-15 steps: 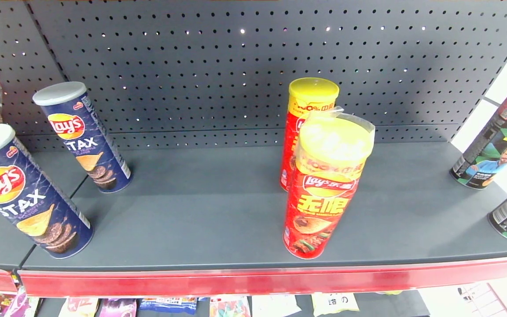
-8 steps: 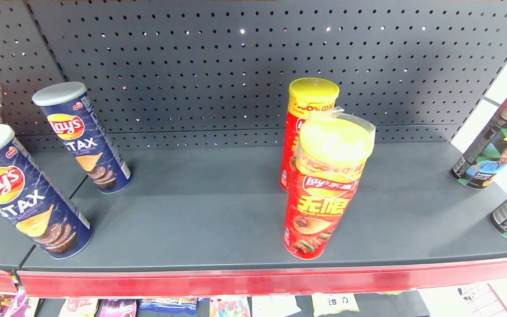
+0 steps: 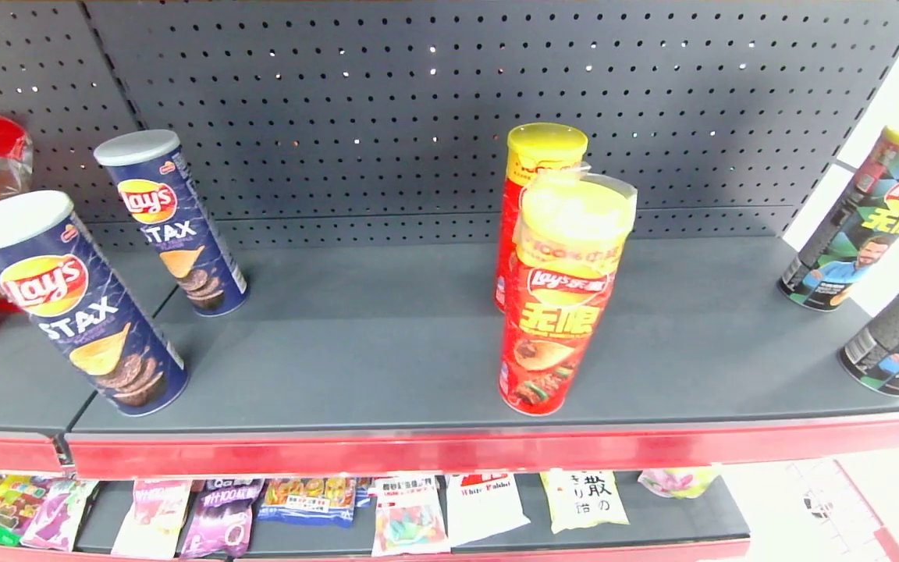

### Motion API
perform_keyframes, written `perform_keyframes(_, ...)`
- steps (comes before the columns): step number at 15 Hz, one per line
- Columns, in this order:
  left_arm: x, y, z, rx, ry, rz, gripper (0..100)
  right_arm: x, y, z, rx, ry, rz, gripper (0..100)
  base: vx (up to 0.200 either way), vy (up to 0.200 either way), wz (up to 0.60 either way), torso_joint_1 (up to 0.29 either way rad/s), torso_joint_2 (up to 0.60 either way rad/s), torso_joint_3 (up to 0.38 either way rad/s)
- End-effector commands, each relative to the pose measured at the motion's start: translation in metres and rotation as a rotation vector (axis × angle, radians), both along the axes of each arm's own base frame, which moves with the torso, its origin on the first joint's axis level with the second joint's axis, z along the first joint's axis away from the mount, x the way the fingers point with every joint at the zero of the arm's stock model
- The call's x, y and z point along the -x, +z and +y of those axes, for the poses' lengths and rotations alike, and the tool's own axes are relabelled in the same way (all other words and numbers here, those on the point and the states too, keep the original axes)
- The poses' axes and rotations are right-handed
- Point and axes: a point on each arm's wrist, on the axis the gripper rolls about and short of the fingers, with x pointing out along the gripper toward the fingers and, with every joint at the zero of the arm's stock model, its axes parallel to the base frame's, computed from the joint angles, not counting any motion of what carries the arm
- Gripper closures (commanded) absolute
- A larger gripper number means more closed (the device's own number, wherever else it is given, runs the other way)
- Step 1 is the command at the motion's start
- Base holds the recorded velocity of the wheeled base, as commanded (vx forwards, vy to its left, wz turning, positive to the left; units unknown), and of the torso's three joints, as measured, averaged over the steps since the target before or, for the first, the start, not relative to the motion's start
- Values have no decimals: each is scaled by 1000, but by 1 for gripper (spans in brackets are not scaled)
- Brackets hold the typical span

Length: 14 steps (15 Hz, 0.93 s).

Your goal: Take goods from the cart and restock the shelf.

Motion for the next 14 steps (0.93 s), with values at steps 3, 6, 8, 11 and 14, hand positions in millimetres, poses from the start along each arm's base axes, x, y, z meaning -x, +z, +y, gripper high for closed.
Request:
perform_keyframes(3,0,0,0,0,1,1,0,0,0,0,0,0,2,0,-67,0,0,-1,2,1)
perform_keyframes(6,0,0,0,0,-1,2,0,0,0,0,-1,0,2,0,0,0,0,0,0,0)
perform_keyframes(8,0,0,0,0,-1,2,0,-1,0,0,0,10,8,0,0,0,0,0,0,0)
perform_keyframes(11,0,0,0,0,-1,2,0,1,0,0,4,-15,-15,0,0,0,0,0,0,0)
perform_keyframes(14,0,0,0,0,1,2,0,1,0,0,5,-18,-20,0,0,0,0,0,0,0)
